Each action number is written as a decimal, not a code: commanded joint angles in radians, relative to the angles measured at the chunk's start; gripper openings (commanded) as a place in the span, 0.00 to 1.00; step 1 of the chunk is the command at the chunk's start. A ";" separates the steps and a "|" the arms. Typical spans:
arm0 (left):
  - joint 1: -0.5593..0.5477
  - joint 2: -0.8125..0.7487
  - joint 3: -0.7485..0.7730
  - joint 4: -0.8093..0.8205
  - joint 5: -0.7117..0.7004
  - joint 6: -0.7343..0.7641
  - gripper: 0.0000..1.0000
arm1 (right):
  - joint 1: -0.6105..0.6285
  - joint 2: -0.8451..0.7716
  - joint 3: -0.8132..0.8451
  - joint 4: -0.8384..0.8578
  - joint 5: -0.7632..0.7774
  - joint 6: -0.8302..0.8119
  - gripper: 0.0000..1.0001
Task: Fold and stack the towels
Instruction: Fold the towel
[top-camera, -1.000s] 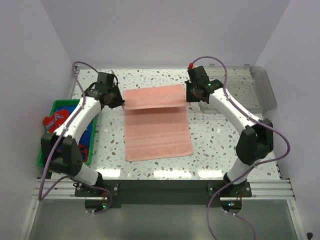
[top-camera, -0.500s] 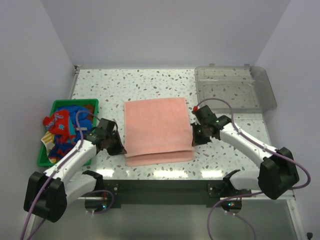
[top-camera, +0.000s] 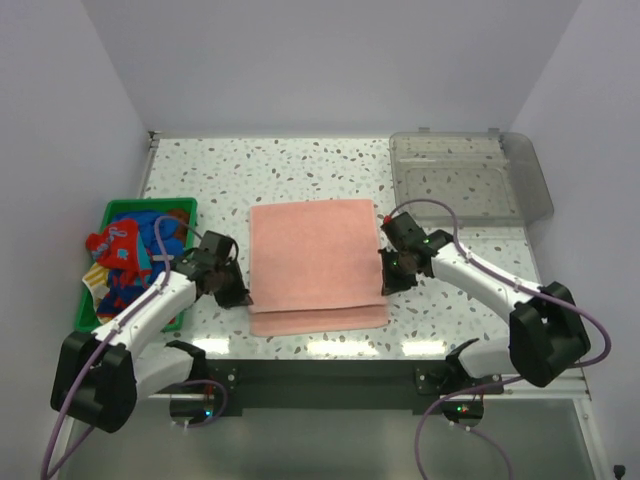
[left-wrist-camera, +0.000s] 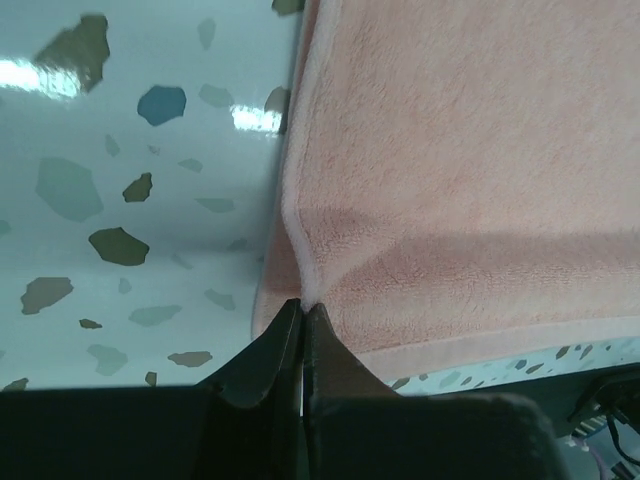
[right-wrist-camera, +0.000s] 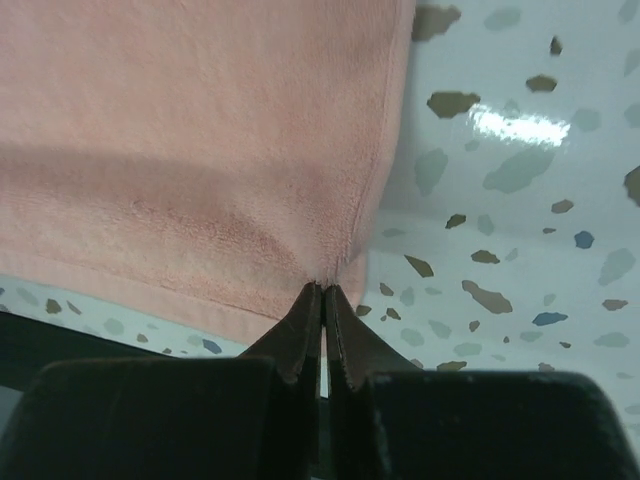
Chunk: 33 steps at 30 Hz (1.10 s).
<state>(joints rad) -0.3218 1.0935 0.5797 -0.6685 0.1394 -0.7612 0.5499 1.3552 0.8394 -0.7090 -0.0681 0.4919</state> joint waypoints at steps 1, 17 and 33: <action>0.001 0.020 0.170 -0.054 -0.096 0.043 0.00 | -0.004 -0.007 0.148 -0.075 0.083 -0.029 0.00; -0.006 -0.170 0.094 -0.272 -0.009 0.045 0.00 | 0.048 -0.189 -0.031 -0.190 -0.001 0.056 0.00; -0.212 -0.052 -0.015 -0.187 -0.064 -0.082 0.09 | 0.053 -0.039 -0.143 -0.089 0.054 0.085 0.00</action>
<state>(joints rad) -0.4999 1.0237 0.5648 -0.8303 0.1448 -0.8104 0.6041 1.3113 0.7094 -0.7685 -0.0799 0.5758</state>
